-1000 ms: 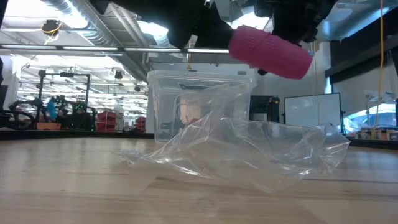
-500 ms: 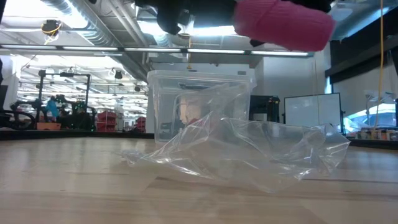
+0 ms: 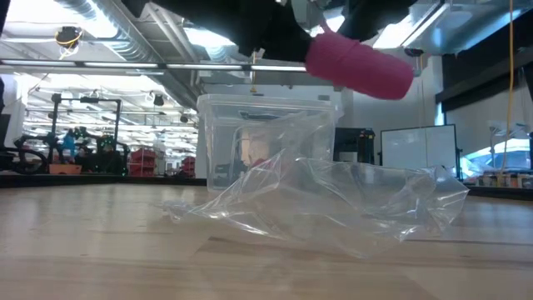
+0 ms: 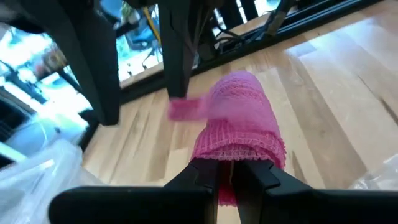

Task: Roll bandage
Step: Roll the pink bandage

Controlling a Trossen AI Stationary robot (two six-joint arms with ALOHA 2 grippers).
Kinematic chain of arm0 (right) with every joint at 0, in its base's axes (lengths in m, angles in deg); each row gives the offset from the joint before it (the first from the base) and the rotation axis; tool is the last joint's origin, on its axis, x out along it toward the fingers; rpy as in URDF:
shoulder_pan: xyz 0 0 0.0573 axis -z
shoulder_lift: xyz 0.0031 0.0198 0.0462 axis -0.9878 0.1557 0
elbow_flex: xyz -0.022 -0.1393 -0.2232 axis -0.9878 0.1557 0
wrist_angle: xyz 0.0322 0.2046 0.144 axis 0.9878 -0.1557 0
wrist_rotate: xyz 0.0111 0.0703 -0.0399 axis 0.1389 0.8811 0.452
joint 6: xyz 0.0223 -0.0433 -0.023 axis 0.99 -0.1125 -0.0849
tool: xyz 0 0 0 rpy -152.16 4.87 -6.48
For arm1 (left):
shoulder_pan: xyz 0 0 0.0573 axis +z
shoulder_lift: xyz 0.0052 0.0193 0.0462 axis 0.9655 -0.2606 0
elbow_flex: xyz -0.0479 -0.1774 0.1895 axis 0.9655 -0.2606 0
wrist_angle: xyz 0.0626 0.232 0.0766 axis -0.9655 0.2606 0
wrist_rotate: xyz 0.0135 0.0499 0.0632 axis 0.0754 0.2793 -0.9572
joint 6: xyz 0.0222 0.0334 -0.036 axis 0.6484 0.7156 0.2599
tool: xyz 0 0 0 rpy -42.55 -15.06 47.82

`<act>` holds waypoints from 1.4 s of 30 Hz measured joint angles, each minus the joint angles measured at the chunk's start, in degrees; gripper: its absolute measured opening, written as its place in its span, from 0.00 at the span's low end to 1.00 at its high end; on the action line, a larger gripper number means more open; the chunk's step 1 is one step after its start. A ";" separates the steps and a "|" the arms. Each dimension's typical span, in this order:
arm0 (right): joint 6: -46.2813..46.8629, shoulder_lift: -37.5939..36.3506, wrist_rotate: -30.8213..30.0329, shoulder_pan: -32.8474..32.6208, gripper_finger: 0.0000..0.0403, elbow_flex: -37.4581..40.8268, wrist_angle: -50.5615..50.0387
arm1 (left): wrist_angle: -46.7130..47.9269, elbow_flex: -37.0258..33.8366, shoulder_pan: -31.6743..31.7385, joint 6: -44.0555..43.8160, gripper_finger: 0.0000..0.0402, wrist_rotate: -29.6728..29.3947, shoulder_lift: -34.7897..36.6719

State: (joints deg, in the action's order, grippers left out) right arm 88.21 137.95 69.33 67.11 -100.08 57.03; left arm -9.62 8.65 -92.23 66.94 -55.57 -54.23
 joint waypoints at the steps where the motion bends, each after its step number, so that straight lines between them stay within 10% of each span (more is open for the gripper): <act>1: 0.53 0.29 -0.61 0.02 0.46 -0.02 0.75 | 0.30 0.00 0.11 -0.43 0.05 0.06 -0.01; 22: -0.97 6.34 -8.58 0.09 0.46 -3.81 -12.50 | 0.77 -0.04 -1.89 -0.47 0.05 1.01 -0.07; 31: -2.83 4.17 15.45 0.16 0.46 -7.81 -8.35 | 0.41 -0.09 -1.70 0.06 0.05 0.98 -0.11; 42: -5.05 5.24 23.81 4.42 0.39 -4.70 -2.82 | 0.50 -0.11 -1.85 0.71 0.05 0.92 -0.17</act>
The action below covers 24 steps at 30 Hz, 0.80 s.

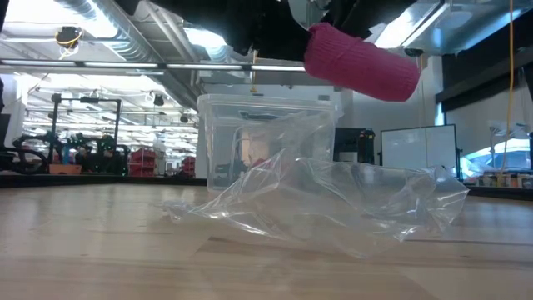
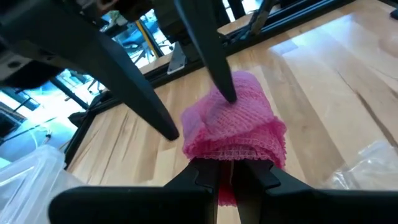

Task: Roll bandage
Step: Roll the pink bandage

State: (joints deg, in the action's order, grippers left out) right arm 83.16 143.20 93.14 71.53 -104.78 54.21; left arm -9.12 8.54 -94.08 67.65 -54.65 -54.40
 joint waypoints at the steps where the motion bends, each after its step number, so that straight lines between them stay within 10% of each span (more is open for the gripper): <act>1: 0.02 0.00 2.24 0.52 0.37 0.00 -0.02 | 0.00 0.00 -0.02 0.38 0.05 0.07 0.00; 14: -2.22 1.51 4.16 2.42 0.02 -0.02 -0.13 | 0.26 0.00 -0.02 2.01 0.05 0.04 0.00; 24: -0.96 1.62 -2.01 3.29 0.01 0.00 -4.11 | -1.53 0.04 -0.95 4.07 0.05 0.22 0.02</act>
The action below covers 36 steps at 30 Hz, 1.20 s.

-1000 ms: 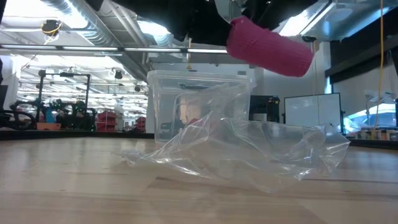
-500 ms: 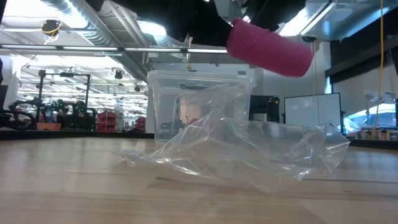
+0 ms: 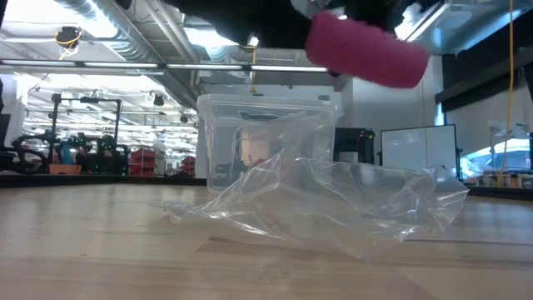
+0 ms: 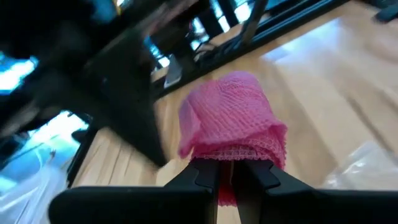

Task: Roll bandage
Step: Roll the pink bandage

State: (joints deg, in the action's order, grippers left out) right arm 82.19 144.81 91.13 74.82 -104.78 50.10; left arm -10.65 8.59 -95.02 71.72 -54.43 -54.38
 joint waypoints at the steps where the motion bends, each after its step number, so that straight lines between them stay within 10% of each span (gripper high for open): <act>1: 0.95 0.17 -0.02 0.00 0.02 -0.02 0.43 | -0.31 0.00 -0.04 0.51 0.05 0.08 0.02; 19: 2.45 -2.68 -1.98 0.68 0.41 -7.10 -17.51 | 1.01 0.00 0.27 -2.50 0.05 -0.16 0.02; 29: 3.97 -3.26 6.53 0.63 0.42 -3.39 -12.74 | 0.40 0.00 0.27 -2.08 0.05 -0.16 0.02; 36: 9.66 -7.55 4.27 0.55 0.42 -2.63 -28.32 | -4.30 0.00 0.27 0.60 0.05 -1.69 0.02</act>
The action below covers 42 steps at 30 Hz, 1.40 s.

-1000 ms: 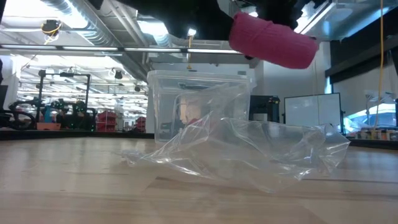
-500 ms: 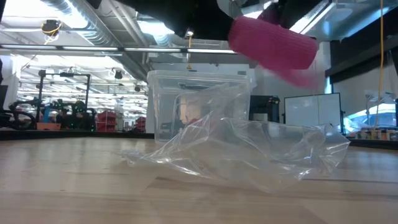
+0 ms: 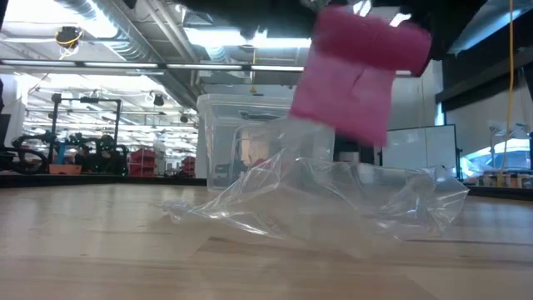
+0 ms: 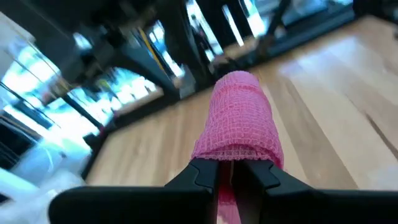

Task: Roll bandage
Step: Roll the pink bandage

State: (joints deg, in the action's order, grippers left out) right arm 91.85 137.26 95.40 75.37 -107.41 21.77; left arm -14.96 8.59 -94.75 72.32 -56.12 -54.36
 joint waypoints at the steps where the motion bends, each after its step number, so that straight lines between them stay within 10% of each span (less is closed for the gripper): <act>1: 0.58 -1.86 -1.08 0.00 0.42 1.15 0.97 | -2.05 0.00 0.00 0.93 0.05 -0.14 0.00; 17: 2.74 -31.45 -14.93 -5.51 0.42 44.03 58.17 | -22.67 0.18 3.12 14.56 0.05 -4.88 0.17; 31: -7.61 -30.57 -27.78 -5.44 0.42 45.10 63.05 | -22.40 0.52 3.98 12.49 0.05 -4.72 0.17; 42: -7.53 -29.10 -21.01 -5.47 0.42 45.07 69.43 | -22.33 0.52 4.00 12.31 0.05 -4.71 0.17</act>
State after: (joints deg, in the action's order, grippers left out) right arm 84.32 108.17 74.39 69.90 -62.34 91.20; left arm -37.28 9.11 -90.75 84.64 -60.83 -54.18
